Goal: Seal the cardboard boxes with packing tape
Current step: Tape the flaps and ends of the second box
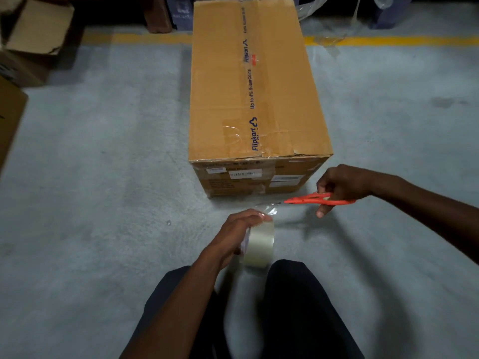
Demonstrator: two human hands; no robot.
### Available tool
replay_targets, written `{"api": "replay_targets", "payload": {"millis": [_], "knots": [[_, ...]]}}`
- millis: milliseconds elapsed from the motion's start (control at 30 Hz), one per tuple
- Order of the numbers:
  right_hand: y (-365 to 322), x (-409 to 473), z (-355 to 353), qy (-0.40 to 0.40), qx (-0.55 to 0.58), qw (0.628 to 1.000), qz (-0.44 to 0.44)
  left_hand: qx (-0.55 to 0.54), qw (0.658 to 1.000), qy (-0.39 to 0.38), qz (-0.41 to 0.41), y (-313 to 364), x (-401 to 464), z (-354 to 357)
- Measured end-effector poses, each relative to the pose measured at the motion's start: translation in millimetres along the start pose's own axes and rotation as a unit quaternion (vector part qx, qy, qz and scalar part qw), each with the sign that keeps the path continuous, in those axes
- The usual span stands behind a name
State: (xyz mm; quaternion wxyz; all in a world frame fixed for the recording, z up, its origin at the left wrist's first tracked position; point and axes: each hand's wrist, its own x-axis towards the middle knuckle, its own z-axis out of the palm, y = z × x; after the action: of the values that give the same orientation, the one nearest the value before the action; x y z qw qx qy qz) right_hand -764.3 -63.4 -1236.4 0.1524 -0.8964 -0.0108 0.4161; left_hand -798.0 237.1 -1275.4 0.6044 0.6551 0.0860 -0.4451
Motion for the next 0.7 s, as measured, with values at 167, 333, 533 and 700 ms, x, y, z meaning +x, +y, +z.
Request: {"api": "replay_targets", "payload": {"millis": [167, 333, 533, 700], "knots": [[16.3, 25.5, 56.1, -0.043, -0.098, 0.993, 0.047, -0.021, 0.999, 0.009, -0.036, -17.1, -3.8, -15.1], [-0.4, 46.1, 111.3, 0.013, -0.165, 0.983, 0.075, -0.011, 0.999, 0.051, 0.002, -22.3, -5.0, -20.3], [-59.7, 19.2, 56.4, 0.131, 0.053, 0.988, -0.059, -0.023, 0.993, 0.091, 0.066, -23.2, -8.0, -27.6], [-100.6, -2.7, 6.9, 0.302, 0.384, 0.844, -0.221, -0.039, 0.993, 0.092, 0.07, -24.8, -9.8, -33.4]]}}
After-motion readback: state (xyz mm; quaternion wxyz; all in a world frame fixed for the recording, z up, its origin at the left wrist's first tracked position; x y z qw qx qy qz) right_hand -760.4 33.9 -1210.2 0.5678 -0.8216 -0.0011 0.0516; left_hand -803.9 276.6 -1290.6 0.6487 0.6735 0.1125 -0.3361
